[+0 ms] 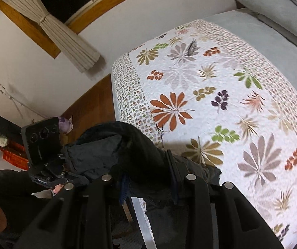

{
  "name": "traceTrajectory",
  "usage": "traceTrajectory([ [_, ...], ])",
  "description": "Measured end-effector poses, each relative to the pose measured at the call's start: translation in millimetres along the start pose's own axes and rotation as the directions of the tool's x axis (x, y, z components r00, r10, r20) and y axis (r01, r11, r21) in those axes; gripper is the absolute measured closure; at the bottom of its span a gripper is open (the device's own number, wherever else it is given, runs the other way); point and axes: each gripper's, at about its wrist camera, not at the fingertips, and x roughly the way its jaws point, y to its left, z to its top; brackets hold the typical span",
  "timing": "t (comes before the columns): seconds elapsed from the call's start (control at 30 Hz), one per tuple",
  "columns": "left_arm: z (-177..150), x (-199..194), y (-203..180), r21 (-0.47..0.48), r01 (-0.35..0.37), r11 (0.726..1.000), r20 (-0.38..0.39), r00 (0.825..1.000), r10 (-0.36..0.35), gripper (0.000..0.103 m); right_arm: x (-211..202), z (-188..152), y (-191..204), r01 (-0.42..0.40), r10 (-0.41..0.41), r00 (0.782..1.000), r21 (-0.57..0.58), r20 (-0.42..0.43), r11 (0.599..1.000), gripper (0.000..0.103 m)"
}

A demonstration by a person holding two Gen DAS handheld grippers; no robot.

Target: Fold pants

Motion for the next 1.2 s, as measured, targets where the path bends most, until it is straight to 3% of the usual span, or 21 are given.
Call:
traceTrajectory([
  [0.3, -31, 58, -60, 0.155, -0.004, 0.988, -0.116, 0.993, 0.022, 0.080, -40, -76, -35, 0.013, -0.017, 0.998, 0.063, 0.066, 0.998, 0.071],
  [0.6, -81, 122, -102, 0.306, -0.036, 0.951, -0.231, 0.967, 0.111, 0.080, -57, -158, -77, -0.002, -0.013, 0.993, 0.131, 0.118, 0.991, 0.071],
  [0.8, -118, 160, -114, 0.384, -0.050, 0.922, -0.299, 0.938, 0.175, 0.080, -61, -219, -104, -0.013, -0.013, 0.990, 0.183, 0.141, 0.983, 0.071],
  [0.97, -152, 189, -123, 0.487, -0.075, 0.870, -0.335, 0.904, 0.265, 0.080, -56, -259, -122, -0.030, -0.005, 0.988, 0.219, 0.157, 0.975, 0.071],
  [1.2, -182, 216, -125, 0.565, -0.087, 0.821, -0.363, 0.866, 0.342, 0.080, -45, -310, -147, -0.071, 0.019, 0.981, 0.266, 0.194, 0.961, 0.071],
])
